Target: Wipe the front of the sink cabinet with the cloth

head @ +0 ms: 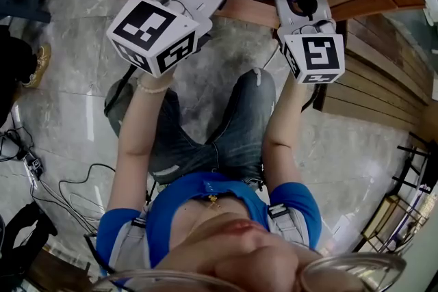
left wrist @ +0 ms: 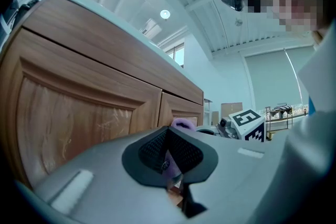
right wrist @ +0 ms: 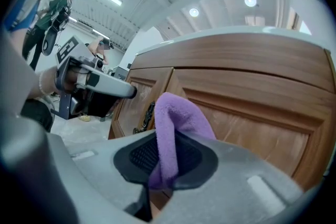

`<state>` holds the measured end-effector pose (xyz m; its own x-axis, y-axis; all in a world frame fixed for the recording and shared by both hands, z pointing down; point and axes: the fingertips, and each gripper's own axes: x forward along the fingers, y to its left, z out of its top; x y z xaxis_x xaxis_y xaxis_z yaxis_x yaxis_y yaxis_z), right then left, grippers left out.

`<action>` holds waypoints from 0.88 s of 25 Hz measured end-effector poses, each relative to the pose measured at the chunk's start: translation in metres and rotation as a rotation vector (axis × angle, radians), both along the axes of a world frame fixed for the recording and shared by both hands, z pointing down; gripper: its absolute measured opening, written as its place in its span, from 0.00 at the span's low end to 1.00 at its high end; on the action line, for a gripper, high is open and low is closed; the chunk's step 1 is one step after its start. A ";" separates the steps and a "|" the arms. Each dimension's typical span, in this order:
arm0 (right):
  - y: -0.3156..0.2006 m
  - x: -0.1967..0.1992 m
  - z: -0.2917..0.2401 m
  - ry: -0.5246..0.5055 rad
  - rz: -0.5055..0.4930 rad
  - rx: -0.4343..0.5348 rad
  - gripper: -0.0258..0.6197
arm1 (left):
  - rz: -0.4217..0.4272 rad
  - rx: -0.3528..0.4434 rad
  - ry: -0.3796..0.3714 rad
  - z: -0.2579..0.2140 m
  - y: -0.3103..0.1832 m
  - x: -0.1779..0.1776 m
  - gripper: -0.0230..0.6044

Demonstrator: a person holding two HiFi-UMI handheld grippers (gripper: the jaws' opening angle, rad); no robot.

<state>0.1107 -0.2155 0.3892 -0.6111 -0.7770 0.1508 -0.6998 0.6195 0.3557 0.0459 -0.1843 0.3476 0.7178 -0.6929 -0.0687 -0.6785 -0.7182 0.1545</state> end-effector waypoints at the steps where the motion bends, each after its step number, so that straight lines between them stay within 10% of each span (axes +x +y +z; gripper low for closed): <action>1: 0.000 0.000 0.006 0.002 0.003 -0.010 0.13 | 0.003 0.000 0.001 0.000 0.000 0.001 0.04; 22: -0.001 0.015 0.040 0.052 0.062 -0.067 0.13 | 0.042 -0.006 -0.005 0.000 0.003 0.019 0.04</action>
